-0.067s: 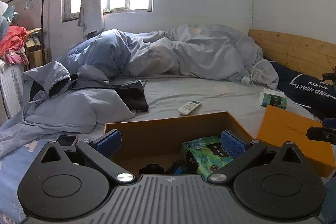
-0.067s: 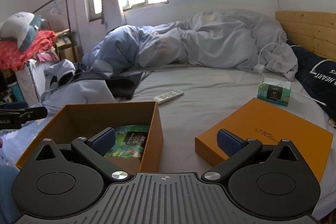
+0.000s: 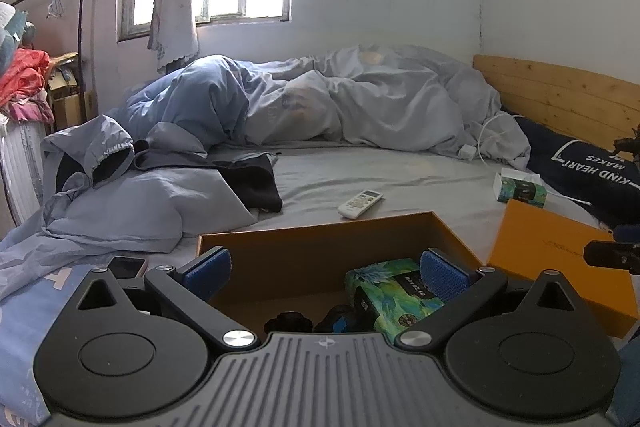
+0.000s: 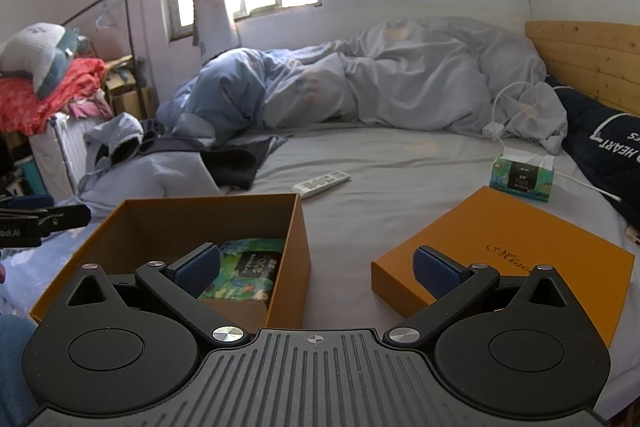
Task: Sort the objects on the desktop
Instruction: 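Move the left gripper from the open box toward the white remote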
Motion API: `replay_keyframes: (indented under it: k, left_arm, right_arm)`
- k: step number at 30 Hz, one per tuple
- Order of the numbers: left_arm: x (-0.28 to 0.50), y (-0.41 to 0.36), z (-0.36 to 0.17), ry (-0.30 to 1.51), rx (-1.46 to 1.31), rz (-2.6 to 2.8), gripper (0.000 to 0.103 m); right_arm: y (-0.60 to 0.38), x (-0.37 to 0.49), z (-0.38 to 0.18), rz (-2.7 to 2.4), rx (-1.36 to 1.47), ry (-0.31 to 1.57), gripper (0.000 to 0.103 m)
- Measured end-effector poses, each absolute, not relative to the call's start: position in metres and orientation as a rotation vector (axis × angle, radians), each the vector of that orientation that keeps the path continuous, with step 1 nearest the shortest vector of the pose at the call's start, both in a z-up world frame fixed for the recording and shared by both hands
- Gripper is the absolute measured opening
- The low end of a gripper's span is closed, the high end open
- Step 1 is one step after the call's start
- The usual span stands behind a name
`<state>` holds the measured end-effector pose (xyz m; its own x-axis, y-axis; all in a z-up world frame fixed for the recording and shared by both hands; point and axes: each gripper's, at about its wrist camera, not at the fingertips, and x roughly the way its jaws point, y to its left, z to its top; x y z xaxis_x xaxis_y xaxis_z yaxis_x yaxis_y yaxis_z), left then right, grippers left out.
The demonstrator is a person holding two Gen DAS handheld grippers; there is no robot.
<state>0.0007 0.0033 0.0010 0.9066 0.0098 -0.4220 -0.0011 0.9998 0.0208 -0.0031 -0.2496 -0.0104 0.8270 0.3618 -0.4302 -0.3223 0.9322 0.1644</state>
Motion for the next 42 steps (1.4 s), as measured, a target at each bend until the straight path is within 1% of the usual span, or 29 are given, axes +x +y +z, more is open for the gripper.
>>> replay_keyframes:
  k: [11,31,37,42]
  left_arm:
    - [-0.004,0.004,-0.003,0.436,-0.039,-0.046,0.103]
    - [0.005,-0.005,0.000,0.447,-0.015,-0.078,0.103]
    - [0.019,-0.004,0.000,0.455,-0.019,-0.093,0.103]
    - [0.042,-0.008,0.008,0.436,-0.032,-0.157,0.103]
  right_arm:
    - [-0.248,-0.005,-0.009,0.370,0.087,0.462,0.103]
    - [-0.257,-0.019,-0.001,0.328,0.130,0.428,0.103]
    - [-0.273,0.005,-0.004,0.300,0.163,0.441,0.103]
    - [-0.282,0.005,-0.005,0.264,0.184,0.442,0.103]
